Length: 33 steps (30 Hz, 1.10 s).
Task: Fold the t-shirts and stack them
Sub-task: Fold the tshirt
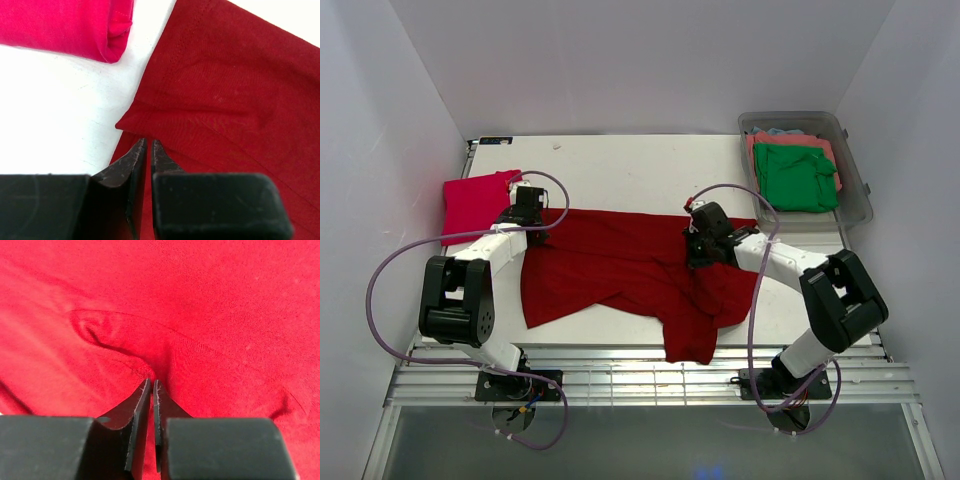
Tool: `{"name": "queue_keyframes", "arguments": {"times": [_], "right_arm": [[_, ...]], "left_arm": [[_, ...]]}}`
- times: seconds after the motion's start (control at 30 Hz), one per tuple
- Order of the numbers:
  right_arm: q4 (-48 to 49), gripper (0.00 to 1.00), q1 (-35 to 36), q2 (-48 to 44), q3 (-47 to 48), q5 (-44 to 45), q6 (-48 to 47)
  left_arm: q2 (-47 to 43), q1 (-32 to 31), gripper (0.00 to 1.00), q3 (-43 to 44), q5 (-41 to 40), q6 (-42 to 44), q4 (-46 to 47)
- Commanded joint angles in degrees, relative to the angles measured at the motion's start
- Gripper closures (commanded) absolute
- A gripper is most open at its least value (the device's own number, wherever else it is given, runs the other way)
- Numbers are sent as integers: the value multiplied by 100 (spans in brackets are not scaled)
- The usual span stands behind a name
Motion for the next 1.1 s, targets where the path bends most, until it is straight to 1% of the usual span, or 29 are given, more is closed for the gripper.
{"name": "queue_keyframes", "arguments": {"times": [0.0, 0.13, 0.3, 0.43, 0.6, 0.63, 0.67, 0.73, 0.83, 0.87, 0.9, 0.97, 1.0, 1.07], "right_arm": [[-51, 88, 47, -502, -79, -354, -84], [-148, 88, 284, -897, -141, -672, 3], [-157, 88, 618, -1056, -307, -1041, 162], [-8, 88, 1013, -899, -466, -1138, 320], [282, 88, 1488, -415, -484, -1357, 452], [326, 86, 1541, -336, -457, -1402, 452], [318, 76, 1585, -240, -362, -1385, 461], [257, 68, 1700, -221, -264, -1245, 434], [99, 62, 1691, -632, -106, -631, 399], [-41, 59, 1683, -739, -53, -150, 364], [-147, 59, 1561, -835, 43, 107, 321], [-340, 60, 1280, -1073, 70, 302, 285], [-376, 61, 895, -1135, 53, 312, 276], [-412, 65, 463, -1275, -88, 216, 233]], "left_arm": [[-236, 4, 81, 229, -37, -82, -70], [-403, 4, 81, 308, -98, -82, -157], [-211, 4, 81, 352, -72, -117, -245], [-114, 4, 82, 326, 15, -196, -263], [-105, 4, 82, 282, 25, -179, -263], [-105, 12, 82, 282, 16, -153, -254], [-87, 4, 82, 291, 16, -135, -254], [-43, 4, 82, 343, 7, -109, -237], [106, 12, 80, 519, -72, -47, -193], [245, 13, 79, 606, -159, -21, -210], [325, 30, 78, 694, -195, -21, -236], [562, 83, 78, 958, -178, -29, -272], [633, 109, 78, 1054, -169, -29, -281], [782, 162, 78, 1309, -151, -38, -325]]}}
